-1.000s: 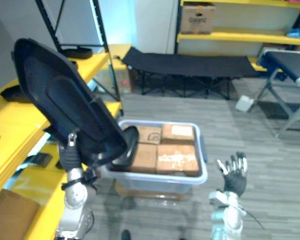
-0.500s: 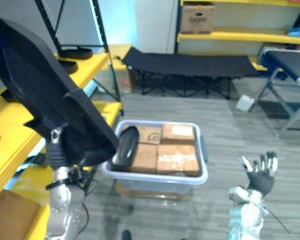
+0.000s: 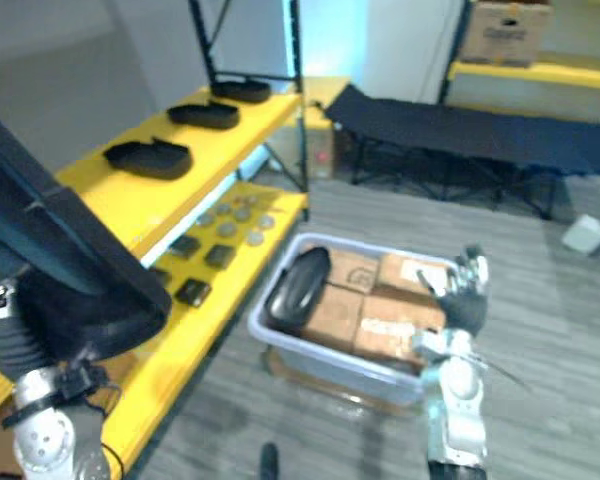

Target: Walk over and take plastic housings, then place them on the shelf

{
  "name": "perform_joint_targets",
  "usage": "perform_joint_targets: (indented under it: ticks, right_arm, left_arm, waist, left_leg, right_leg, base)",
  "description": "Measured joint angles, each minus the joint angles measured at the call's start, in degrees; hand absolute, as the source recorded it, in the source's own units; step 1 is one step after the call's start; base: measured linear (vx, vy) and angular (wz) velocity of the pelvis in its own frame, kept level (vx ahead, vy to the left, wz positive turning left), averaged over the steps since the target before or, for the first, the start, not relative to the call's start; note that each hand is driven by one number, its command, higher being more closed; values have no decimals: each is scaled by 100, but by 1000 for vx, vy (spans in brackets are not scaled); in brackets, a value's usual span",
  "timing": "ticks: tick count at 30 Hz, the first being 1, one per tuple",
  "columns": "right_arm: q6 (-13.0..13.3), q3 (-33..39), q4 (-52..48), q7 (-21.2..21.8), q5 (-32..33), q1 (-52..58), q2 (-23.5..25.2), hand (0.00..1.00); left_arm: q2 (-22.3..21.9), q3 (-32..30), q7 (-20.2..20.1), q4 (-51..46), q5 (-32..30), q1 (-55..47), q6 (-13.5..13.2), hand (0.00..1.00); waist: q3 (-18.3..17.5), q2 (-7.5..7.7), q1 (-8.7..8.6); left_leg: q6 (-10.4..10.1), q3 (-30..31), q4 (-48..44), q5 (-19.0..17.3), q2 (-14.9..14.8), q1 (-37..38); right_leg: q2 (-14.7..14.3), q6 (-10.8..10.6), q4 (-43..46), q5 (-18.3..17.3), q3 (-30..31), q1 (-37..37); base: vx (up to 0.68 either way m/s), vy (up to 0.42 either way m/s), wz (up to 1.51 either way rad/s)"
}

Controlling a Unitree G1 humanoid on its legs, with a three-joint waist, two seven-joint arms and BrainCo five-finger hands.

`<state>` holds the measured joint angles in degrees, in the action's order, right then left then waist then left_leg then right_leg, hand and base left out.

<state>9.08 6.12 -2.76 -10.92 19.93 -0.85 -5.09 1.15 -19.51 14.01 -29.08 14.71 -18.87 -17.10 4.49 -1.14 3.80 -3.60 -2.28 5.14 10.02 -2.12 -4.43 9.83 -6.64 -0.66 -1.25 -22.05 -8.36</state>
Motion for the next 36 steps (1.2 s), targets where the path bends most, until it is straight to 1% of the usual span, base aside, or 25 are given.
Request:
perform_joint_targets:
  ticks: [1,3,4,7,9,10,12,14,15,19,21,24,26,28,29,30,31,32,33,34,35,36]
  right_arm:
    - [-16,-59,28,5,0,-45,-1,0]
    - [-41,-304,259,150,29,-258,-2,0]
    - [-41,-371,330,212,56,-305,0,0]
    - [-45,-931,509,539,185,-471,2,0]
    - [-51,-1454,610,767,180,-546,4,0]
    - [-58,-1589,627,829,178,-559,11,0]
    - [-91,-1990,726,1005,180,-639,42,0]
    - [-115,-2244,923,1154,180,-761,67,0]
    - [-120,-2388,1056,1239,181,-844,94,0]
    - [-127,-2683,1095,1576,177,-914,97,0]
    - [-142,-2797,1095,1627,156,-916,92,0]
    - [-161,-2817,1101,1626,160,-920,47,0]
    - [-161,-2803,1102,1621,175,-914,-1,0]
    - [-160,-2731,1114,1595,174,-860,-98,0]
    - [-160,-2698,1114,1567,162,-841,-124,0]
    - [-158,-2603,1093,1514,135,-806,-144,0]
    - [-158,-2560,1066,1420,85,-789,-188,0]
    - [-153,-2435,1024,1272,-25,-690,-290,0]
    - [-150,-2341,1019,1184,-72,-603,-379,0]
    - [-150,-2327,1020,1175,-95,-596,-430,0]
    - [-140,-2307,1020,1183,-116,-595,-430,0]
    - [-85,-2310,1020,1217,-117,-601,-383,0]
  left_arm:
    - [-8,-28,15,-28,2,-22,-1,100]
    - [-31,-121,72,-113,1,-94,-5,100]
    - [-61,-154,74,-127,1,-114,-5,100]
    - [-205,-250,176,-130,-6,-156,-5,100]
    - [-211,-252,270,-131,-41,-191,-8,100]
    - [-214,-255,303,-131,-116,-209,-8,100]
    - [-222,-283,373,-132,-251,-306,-8,100]
    - [-224,-302,506,-134,-378,-387,-11,100]
    - [-228,-370,561,-137,-401,-436,-13,100]
    - [-300,-699,667,-137,-404,-574,-15,100]
    - [-358,-754,729,-137,-381,-633,-17,100]
    - [-411,-842,770,-137,-381,-741,-41,100]
    - [-411,-854,757,-137,-383,-771,-83,100]
    - [-403,-826,660,-136,-370,-712,-145,100]
    - [-390,-818,543,-136,-328,-681,-205,100]
    - [-378,-806,409,-122,-319,-599,-228,100]
    - [-376,-777,290,-89,-280,-527,-249,100]
    - [-365,-623,86,-5,-159,-410,-307,100]
    - [-368,-484,-22,4,-153,-411,-331,100]
    - [-363,-461,-49,4,-120,-427,-337,100]
    - [-350,-458,-90,5,-103,-430,-339,100]
    - [-342,-457,-138,7,-100,-423,-360,100]
  waist:
    - [6,10,43]
    - [33,52,179]
    - [41,64,181]
    - [63,102,231]
    - [83,134,353]
    - [89,143,369]
    - [105,159,455]
    - [120,177,536]
    - [131,191,606]
    - [166,233,728]
    - [175,273,812]
    - [207,323,819]
    - [210,326,816]
    - [218,313,778]
    - [249,306,771]
    - [310,335,665]
    - [346,348,601]
    - [401,300,526]
    - [446,216,536]
    - [476,168,554]
    - [498,157,570]
    - [507,150,578]
  left_leg:
    - [2,28,0,2,8,-17]
    - [2,160,0,21,50,-82]
    - [17,197,0,36,67,-82]
    - [41,350,0,59,133,-70]
    - [38,419,0,57,139,-69]
    - [36,462,0,58,145,-72]
    - [9,564,0,43,163,-79]
    - [12,685,-1,43,185,-87]
    - [12,743,-1,43,188,-90]
    - [9,871,-2,65,187,-167]
    - [6,894,-2,67,189,-168]
    - [3,996,-2,79,225,-169]
    - [-12,1084,-3,104,253,-183]
    - [-3,1275,-3,140,315,-253]
    - [84,1108,-2,79,298,-320]
    - [274,478,-18,-53,221,-370]
    - [310,142,-38,-76,165,-378]
    - [308,-381,-38,-70,66,-427]
    - [279,-433,-37,15,78,-455]
    - [266,-433,-37,98,63,-453]
    - [261,-479,-36,148,114,-450]
    - [262,-519,-36,149,157,-419]
  right_leg:
    - [6,0,17,-12,-32,1]
    - [12,-6,20,-22,-168,-33]
    - [15,-10,21,-27,-203,-69]
    - [54,-18,84,-110,-407,-163]
    - [56,-12,163,-186,-469,-167]
    - [52,-9,179,-201,-487,-172]
    - [60,-10,248,-293,-623,-201]
    - [54,-9,289,-362,-763,-260]
    - [37,1,296,-383,-791,-282]
    - [4,-4,307,-461,-951,-283]
    - [-1,-10,309,-478,-973,-295]
    - [-4,-6,307,-510,-1101,-373]
    - [-13,-5,328,-510,-1160,-408]
    - [-34,-12,331,-523,-1406,-485]
    - [-37,-44,333,-503,-1538,-529]
    - [-36,-147,276,-437,-1855,-652]
    - [-29,-186,268,-410,-2057,-734]
    - [4,-190,309,-410,-2305,-817]
    - [0,-166,368,-440,-2351,-864]
    - [18,-112,406,-495,-2307,-878]
    - [84,-57,441,-647,-2218,-872]
    - [131,-19,452,-723,-2109,-870]
  base:
    - [39,0,31]
    - [45,-4,32]
    - [42,-7,34]
    - [27,-12,30]
    - [0,-20,16]
    - [-12,-24,22]
    - [-17,-26,25]
    - [-19,-27,31]
    - [-21,-28,29]
    - [-24,-26,23]
    - [-4,-15,12]
    - [7,-13,20]
    - [12,-11,20]
    - [-9,-12,50]
    - [-40,-1,89]
    - [-30,9,100]
    - [-41,30,142]
    - [-28,61,129]
    - [-31,74,105]
    - [-22,78,52]
    - [-33,72,12]
    - [-44,66,-2]
